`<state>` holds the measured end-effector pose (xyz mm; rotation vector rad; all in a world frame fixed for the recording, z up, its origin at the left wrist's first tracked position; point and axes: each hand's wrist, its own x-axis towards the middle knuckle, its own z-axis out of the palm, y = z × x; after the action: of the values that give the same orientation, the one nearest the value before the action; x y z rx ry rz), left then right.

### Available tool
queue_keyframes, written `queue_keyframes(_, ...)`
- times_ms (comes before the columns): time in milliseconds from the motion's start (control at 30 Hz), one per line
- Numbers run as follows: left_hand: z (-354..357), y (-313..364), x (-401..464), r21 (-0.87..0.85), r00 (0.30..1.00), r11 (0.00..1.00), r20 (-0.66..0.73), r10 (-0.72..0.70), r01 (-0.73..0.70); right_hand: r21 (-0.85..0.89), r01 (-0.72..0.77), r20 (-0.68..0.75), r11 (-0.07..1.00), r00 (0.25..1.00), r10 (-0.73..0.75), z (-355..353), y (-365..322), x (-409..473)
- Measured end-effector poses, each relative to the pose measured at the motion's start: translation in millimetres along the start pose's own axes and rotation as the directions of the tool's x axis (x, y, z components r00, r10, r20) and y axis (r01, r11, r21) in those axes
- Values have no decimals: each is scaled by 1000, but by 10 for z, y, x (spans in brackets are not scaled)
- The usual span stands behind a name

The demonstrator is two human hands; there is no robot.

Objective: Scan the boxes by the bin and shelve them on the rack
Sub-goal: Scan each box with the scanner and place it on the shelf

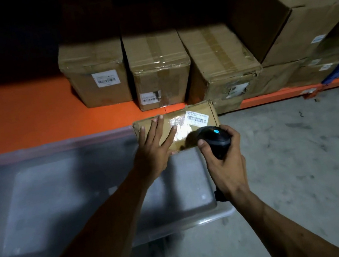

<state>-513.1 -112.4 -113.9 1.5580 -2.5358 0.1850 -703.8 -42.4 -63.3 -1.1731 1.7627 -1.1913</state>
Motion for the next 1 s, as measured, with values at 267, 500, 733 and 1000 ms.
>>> queue_keyframes(267,413,-94,124,8,952,996,-294,84,-85,96,160,-44,983,987,-156,322,484,244)
queue_keyframes(500,1051,-361,328,410,920,909,-323,222,-76,159,284,-59,946,959,-278,702,1370,550)
queue_keyframes(733,1359,-547,461,585,879,811,-400,260,27,198,369,-87,908,929,-359,1031,2200,662)
queue_keyframes(1000,1315,-447,513,528,939,844,-328,106,90,126,83,30,988,996,-88,1173,2644,610)
